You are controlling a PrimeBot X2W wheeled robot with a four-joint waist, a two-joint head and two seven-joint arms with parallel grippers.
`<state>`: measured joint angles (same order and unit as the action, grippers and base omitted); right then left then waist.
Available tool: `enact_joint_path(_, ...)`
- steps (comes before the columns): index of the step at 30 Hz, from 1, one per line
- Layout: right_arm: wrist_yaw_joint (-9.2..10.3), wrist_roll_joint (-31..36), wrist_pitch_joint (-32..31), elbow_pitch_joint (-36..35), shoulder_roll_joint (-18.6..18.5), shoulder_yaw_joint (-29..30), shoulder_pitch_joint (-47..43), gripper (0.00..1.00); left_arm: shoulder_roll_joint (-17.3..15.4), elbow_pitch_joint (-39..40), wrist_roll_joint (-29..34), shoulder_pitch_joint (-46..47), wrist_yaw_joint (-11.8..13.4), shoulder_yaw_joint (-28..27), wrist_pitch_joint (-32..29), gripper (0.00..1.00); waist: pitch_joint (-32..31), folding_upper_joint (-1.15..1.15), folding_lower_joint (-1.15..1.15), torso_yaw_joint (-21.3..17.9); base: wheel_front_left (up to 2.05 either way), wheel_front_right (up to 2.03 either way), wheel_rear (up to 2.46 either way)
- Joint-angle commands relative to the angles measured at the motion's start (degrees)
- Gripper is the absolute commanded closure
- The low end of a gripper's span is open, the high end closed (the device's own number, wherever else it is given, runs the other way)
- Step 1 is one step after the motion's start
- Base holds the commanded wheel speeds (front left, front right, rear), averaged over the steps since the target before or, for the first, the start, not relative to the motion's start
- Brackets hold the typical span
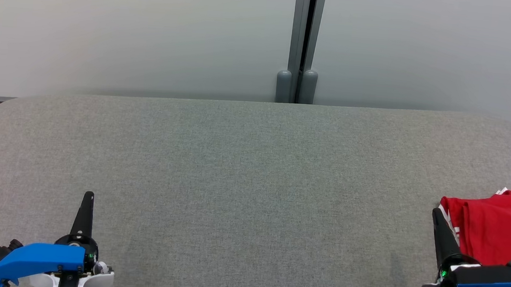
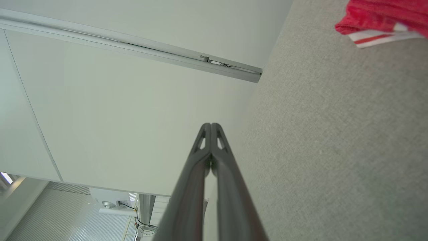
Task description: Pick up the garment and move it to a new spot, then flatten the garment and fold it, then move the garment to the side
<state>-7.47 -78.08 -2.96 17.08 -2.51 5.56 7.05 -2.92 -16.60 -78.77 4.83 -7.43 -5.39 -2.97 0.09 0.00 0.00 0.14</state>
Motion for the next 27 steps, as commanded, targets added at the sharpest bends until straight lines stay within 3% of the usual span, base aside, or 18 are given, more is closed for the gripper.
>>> enact_joint_path(1,-0.03,-1.56,-0.42,-0.91,-0.47,0.16,-0.38,1.00,0.03,0.67,-1.27,1.01,-0.08,-0.52,-0.51,1.00,0.00,0.00,0.00,-0.01,0.00,0.00,0.00)
enact_joint_path(27,-0.04,-12.64,-3.27,-2.93,-0.54,0.95,-1.15,1.00,0.07,2.50,-11.93,1.59,-0.10,-1.10,-3.29,1.00,0.07,0.00,0.00,-0.11,0.00,0.00,0.00)
